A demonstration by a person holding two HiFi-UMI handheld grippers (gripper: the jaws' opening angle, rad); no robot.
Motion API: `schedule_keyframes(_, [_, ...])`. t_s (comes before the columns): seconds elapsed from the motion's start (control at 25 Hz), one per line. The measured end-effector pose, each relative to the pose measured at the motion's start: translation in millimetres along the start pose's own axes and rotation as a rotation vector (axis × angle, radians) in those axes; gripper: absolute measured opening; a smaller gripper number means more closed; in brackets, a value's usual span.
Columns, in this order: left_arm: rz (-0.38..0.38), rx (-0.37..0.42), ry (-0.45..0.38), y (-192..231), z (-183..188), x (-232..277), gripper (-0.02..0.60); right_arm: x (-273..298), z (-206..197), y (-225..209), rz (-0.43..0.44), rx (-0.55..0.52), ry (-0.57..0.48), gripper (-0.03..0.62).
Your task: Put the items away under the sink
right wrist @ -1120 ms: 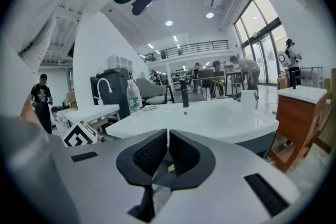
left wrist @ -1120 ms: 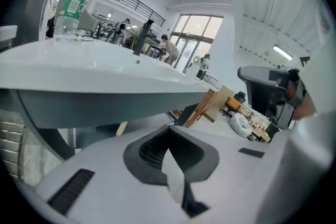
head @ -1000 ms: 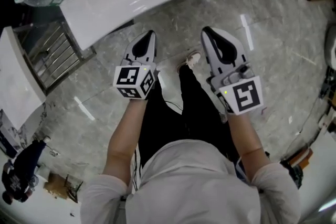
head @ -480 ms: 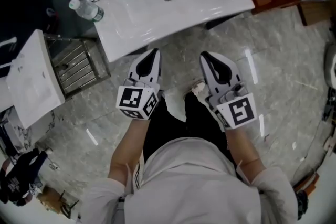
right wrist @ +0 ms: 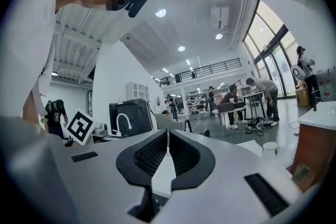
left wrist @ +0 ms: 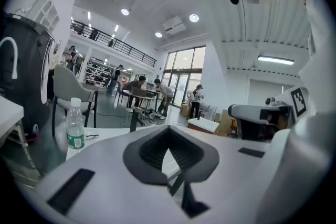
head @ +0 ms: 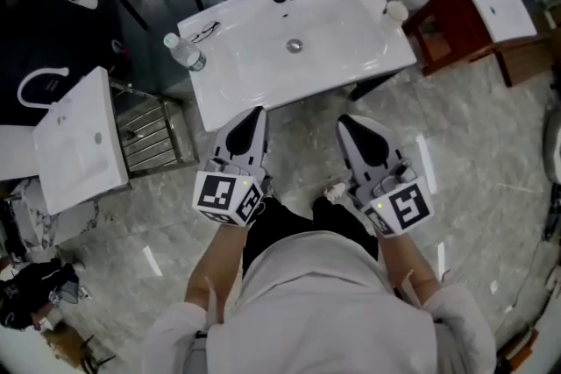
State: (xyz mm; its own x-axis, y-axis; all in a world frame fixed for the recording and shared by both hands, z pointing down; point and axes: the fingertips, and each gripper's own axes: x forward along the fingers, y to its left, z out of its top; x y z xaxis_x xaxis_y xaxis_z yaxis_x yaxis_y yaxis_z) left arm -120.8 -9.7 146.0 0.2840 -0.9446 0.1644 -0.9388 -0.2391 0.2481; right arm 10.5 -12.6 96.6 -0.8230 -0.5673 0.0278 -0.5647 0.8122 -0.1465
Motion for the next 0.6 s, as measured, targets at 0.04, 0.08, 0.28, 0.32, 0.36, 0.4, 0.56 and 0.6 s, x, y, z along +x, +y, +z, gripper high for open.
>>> schedule_keyframes(0.04, [0.004,0.002,-0.012,-1,6,-2,0.003,1,5,3,0.018,0.004,-0.006,0.040])
schedule_keyframes(0.08, [0.006,0.005,-0.023,-1,12,-5,0.002,1,10,7,0.034,0.003,-0.013,0.040])
schedule_keyframes(0.28, [-0.012,0.012,-0.081,-8,42,-16,0.003,1,33,13,0.046,-0.017,-0.051,0.040])
schedule_keyframes(0.32, [-0.019,0.003,-0.098,-9,49,-17,0.002,1,38,13,0.044,-0.026,-0.061,0.040])
schedule_keyframes(0.36, [-0.026,-0.009,-0.120,-9,57,-19,0.002,0,44,13,0.042,-0.037,-0.070,0.040])
schedule_keyframes(0.4, [-0.031,-0.018,-0.146,-8,64,-20,0.002,-1,50,12,0.038,-0.048,-0.080,0.040])
schedule_keyframes(0.56, [-0.048,0.002,-0.193,-10,100,-19,0.003,-3,74,6,0.011,-0.072,-0.123,0.040])
schedule_keyframes(0.6, [-0.060,0.012,-0.200,-12,108,-16,0.003,-3,79,5,0.003,-0.077,-0.129,0.040])
